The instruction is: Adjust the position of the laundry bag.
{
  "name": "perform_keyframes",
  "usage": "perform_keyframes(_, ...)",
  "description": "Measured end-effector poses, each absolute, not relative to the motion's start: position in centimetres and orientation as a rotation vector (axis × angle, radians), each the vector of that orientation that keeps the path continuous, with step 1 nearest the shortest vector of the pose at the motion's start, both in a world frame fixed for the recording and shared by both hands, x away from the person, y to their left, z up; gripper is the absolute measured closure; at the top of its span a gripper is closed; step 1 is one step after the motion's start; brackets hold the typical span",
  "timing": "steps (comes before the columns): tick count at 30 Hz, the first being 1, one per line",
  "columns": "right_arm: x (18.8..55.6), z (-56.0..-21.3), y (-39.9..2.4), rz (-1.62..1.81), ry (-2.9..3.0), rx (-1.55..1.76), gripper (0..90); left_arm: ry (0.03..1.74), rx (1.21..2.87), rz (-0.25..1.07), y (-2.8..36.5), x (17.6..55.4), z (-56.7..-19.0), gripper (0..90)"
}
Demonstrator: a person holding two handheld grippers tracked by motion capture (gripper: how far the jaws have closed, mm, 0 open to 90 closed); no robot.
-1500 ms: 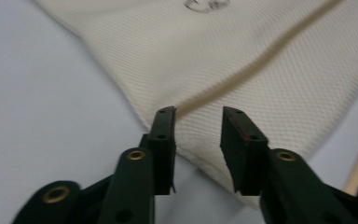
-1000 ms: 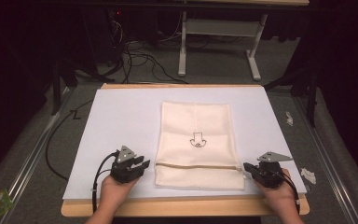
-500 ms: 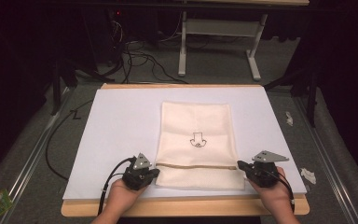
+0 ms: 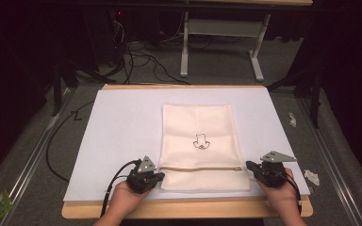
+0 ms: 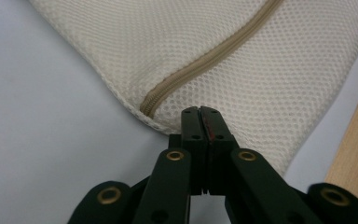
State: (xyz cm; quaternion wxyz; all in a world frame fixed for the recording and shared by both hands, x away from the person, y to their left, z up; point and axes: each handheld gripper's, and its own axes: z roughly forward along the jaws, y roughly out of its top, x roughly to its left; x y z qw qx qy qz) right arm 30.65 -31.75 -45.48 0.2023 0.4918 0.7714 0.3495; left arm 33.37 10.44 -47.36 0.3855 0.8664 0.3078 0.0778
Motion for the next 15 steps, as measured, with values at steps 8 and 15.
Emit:
perform_keyframes(8, 31.3, -46.9, -31.9, 0.962, 2.181, 1.475, 58.5, 0.831, 2.122, 0.297, 11.8, 33.6, -46.6, 67.1)
perform_keyframes(15, 31.5, -47.4, -31.8, 0.990, 2.196, 1.462, 57.5, 0.836, 2.068, 0.340, 12.0, 33.6, -46.2, 61.3)
